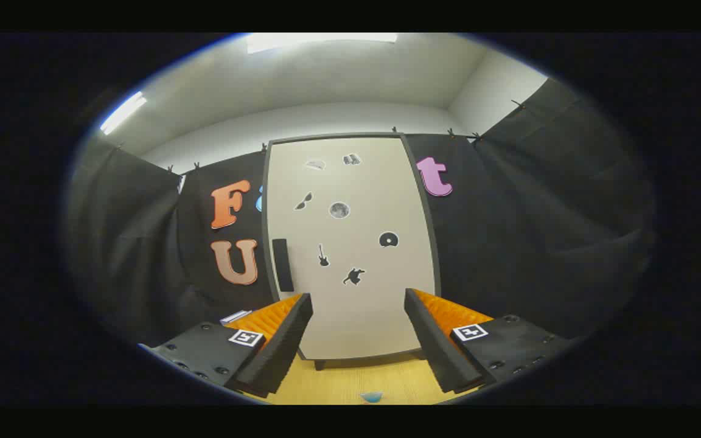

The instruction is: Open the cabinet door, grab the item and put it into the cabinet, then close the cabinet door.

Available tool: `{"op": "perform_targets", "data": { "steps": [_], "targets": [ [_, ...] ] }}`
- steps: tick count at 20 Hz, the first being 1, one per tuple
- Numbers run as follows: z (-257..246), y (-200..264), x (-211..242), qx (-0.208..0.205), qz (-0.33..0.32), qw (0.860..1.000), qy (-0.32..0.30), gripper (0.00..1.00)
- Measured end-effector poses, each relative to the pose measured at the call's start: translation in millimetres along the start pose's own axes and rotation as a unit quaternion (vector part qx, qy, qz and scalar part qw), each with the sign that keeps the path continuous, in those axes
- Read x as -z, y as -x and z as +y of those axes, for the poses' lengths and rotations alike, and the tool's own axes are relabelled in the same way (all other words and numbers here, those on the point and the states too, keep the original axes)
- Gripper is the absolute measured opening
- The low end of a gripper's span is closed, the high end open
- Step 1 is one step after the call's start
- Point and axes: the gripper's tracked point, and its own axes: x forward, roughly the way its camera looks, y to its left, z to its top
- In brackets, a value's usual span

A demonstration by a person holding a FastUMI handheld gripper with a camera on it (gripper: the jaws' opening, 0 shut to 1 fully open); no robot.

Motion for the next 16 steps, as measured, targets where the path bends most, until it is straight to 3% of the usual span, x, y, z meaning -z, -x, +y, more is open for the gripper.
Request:
{"op": "perform_targets", "data": {
  "steps": [16],
  "targets": [
    [26.0, 5.4, 1.2, 0.0, 0.004, 1.0, 0.004, 0.97]
  ]
}}
